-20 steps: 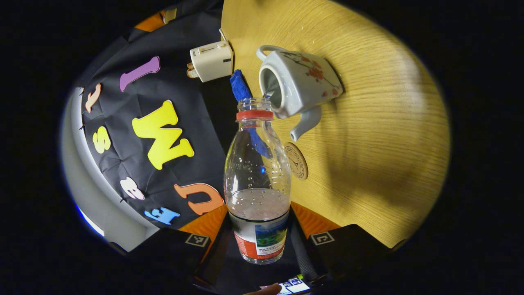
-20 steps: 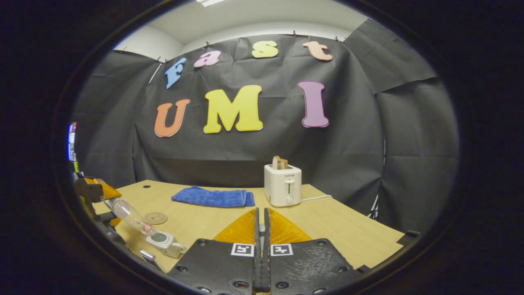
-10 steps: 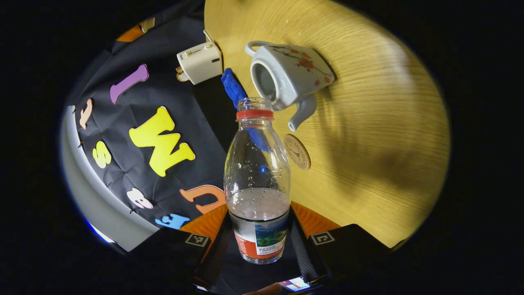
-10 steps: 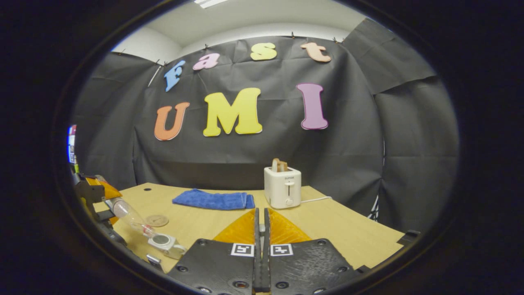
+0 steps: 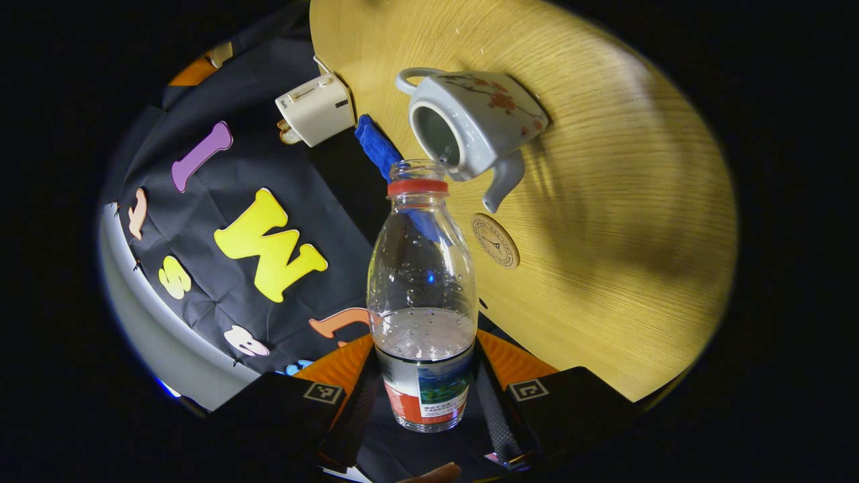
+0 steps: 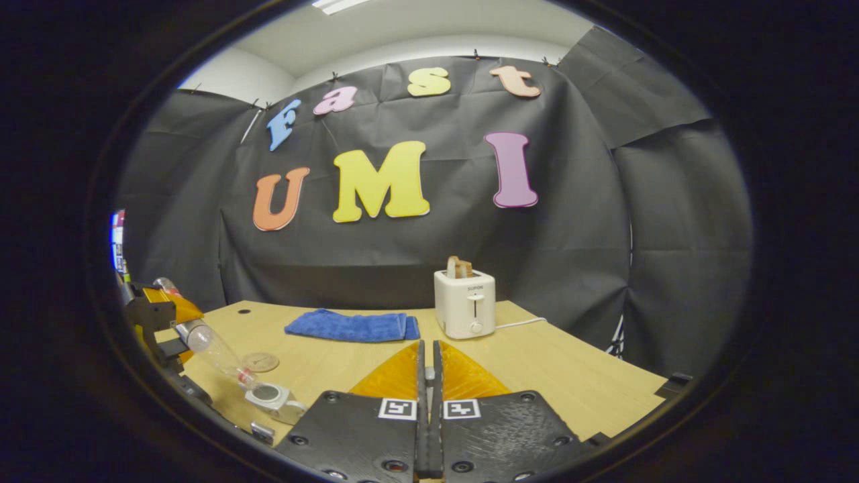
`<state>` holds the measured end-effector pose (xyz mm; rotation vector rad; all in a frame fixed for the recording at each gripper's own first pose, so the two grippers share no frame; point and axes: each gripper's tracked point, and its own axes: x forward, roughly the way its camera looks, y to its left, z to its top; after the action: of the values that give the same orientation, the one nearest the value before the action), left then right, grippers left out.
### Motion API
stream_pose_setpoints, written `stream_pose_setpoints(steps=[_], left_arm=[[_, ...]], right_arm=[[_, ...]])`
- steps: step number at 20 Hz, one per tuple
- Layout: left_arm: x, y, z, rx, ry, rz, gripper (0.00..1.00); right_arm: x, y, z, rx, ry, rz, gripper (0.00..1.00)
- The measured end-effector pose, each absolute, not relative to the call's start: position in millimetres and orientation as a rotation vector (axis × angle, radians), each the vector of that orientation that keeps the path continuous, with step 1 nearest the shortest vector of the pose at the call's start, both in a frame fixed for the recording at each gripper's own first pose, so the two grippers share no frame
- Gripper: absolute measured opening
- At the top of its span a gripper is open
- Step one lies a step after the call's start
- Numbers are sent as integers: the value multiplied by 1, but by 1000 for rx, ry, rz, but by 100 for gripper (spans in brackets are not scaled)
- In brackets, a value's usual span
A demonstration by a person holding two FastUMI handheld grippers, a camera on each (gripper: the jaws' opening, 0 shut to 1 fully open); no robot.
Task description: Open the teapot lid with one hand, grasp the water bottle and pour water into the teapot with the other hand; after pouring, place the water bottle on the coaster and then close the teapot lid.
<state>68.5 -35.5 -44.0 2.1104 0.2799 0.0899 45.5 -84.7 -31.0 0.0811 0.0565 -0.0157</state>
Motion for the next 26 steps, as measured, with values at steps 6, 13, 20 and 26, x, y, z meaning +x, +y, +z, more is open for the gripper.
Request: stream_pose_setpoints(steps=[6, 13, 20, 26], left_arm=[[65, -44, -39, 2185, 290, 102, 75], [60, -53, -37, 2242, 296, 126, 75], [60, -52, -34, 2245, 314, 122, 75], [77, -46, -44, 2047, 234, 36, 75]], right_arm=[[44, -88, -28, 87, 51, -12, 0], [44, -96, -24, 92, 44, -20, 0], [44, -102, -23, 102, 41, -28, 0], [48, -107, -28, 115, 62, -31, 0]])
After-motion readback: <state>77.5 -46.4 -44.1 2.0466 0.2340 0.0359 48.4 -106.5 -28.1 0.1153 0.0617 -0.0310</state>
